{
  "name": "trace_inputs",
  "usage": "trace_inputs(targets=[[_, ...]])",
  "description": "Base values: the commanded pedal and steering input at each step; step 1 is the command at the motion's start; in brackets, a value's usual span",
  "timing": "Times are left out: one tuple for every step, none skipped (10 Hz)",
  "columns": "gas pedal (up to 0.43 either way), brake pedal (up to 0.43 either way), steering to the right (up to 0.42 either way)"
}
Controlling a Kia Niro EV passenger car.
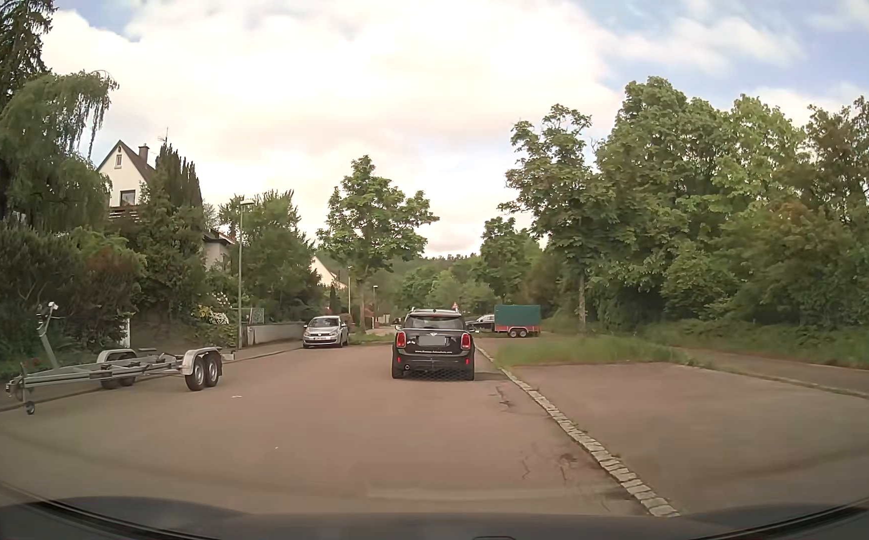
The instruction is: Follow the waypoints while adhering to traffic rules and regulations
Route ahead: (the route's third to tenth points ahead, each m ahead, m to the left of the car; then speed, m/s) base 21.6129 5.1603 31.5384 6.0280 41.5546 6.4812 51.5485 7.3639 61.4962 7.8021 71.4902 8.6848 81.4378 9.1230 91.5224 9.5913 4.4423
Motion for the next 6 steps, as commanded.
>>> trace_inputs(targets=[[0.000,0.000,-0.003],[0.000,0.000,-0.003],[0.000,0.000,-0.003],[0.000,0.000,-0.003],[0.000,0.000,-0.003],[0.000,0.000,-0.003]])
